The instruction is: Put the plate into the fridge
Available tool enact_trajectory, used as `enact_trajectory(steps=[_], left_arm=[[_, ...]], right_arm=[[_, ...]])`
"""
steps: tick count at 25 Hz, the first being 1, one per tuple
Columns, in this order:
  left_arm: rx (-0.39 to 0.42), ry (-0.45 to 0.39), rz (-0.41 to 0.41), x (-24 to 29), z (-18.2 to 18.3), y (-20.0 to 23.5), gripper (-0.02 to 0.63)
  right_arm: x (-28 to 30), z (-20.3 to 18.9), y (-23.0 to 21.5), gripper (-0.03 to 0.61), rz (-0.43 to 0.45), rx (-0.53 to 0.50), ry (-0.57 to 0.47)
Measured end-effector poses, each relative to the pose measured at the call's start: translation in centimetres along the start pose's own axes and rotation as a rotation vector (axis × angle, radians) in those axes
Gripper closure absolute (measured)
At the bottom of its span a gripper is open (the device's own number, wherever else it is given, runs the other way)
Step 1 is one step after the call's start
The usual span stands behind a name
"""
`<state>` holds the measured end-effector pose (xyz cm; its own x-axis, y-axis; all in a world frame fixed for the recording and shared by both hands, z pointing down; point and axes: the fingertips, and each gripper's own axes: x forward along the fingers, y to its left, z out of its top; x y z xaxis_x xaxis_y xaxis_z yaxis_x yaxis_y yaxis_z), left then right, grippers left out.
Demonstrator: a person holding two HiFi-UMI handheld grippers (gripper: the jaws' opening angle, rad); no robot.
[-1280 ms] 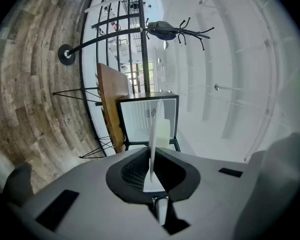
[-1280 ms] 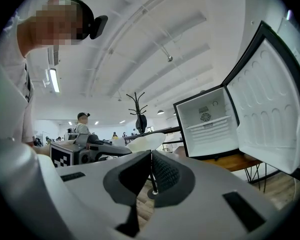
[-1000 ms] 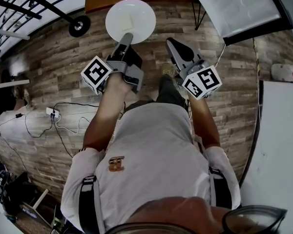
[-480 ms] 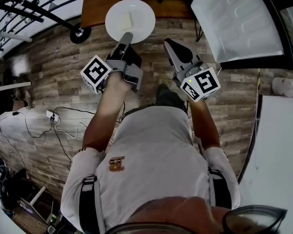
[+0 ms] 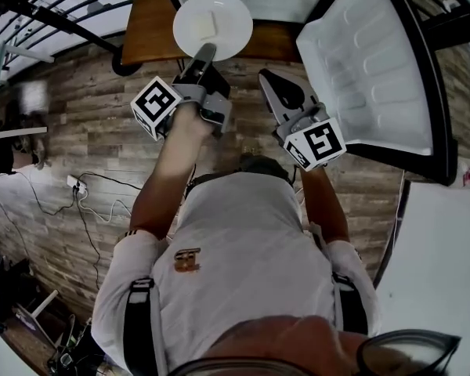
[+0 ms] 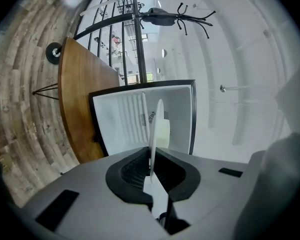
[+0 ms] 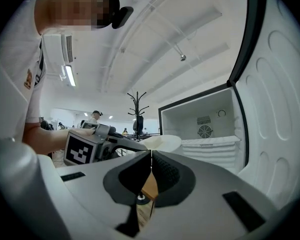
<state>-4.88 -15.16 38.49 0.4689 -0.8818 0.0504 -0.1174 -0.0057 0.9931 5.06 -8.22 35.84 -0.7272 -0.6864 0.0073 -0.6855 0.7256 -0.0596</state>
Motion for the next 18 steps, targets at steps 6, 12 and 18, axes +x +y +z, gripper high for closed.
enact_trajectory(steps=[6,12,18], left_arm=[[-0.017,-0.050,-0.018,5.7,-0.1,-1.7,0.581],[-0.036,-0.102,0.009,10.3,1.4,-1.2,0.581],[-0.068,-0.130,0.009,13.0,2.7,-1.5,0.581]], right_arm=[[0.2,0.7,-4.0,0.545,0.027,-0.033,-0.003],[1.7,0.6,-6.9,0.546,0.051,-0.025,0.002],[2.9,0.1,-7.8,0.546,0.069,-0.013,0.007]])
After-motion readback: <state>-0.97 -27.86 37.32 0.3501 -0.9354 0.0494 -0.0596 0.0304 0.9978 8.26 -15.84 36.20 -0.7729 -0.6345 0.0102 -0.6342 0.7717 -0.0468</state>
